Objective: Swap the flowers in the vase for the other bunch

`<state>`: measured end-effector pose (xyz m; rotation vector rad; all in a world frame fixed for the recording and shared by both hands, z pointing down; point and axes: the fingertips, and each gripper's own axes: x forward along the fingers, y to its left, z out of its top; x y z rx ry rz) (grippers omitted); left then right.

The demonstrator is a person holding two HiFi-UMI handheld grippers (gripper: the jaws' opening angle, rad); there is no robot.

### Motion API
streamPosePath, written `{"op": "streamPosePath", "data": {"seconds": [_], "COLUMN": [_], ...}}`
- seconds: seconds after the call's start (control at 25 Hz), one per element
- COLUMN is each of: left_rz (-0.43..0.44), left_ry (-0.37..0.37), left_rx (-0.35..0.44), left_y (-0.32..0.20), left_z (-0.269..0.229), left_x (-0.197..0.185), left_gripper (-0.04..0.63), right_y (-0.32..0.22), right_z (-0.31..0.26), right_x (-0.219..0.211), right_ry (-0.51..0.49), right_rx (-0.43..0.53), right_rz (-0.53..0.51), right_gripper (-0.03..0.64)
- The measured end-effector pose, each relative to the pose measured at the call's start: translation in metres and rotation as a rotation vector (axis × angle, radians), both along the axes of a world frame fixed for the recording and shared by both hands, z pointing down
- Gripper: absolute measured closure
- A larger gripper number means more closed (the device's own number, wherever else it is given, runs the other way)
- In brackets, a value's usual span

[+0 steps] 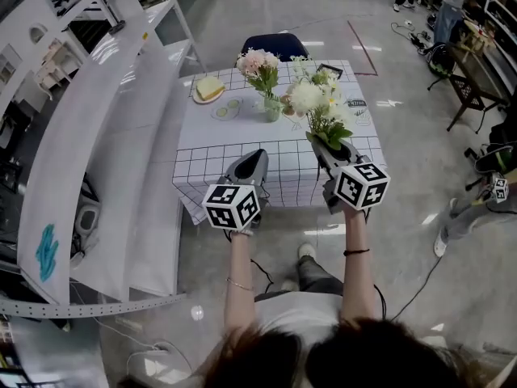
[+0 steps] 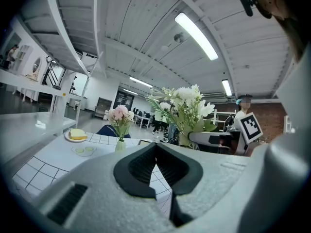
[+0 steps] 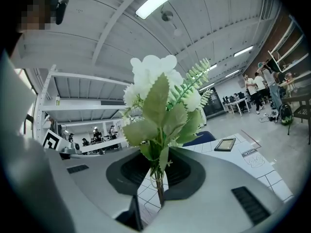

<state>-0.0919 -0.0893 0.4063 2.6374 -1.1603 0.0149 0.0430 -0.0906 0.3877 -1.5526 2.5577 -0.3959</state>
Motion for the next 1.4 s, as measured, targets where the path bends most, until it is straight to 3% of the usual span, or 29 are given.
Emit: {"op": "streamPosePath", "data": {"seconds": [0.8,1.4], "left_rz": [-0.105,-0.136], "left_ry": [0.021,0.038], "left_rx": [-0.023,-0.053], "left_y": [-0.081,-0.115], "left_z": [0.002,0.013], "left_x": [0.022,0.035], "left_gripper": [0.584,0.584], "right_y": [-0.097,-0.126], "right_z": [0.001,0.009], "right_x": [0.021,0.044], "right_ry": [-0.011,-0.026], "right_rx": [-0.027,-0.035], "right_rz": [-0.104,-0.093], "right_gripper": [0.546,0.546]}}
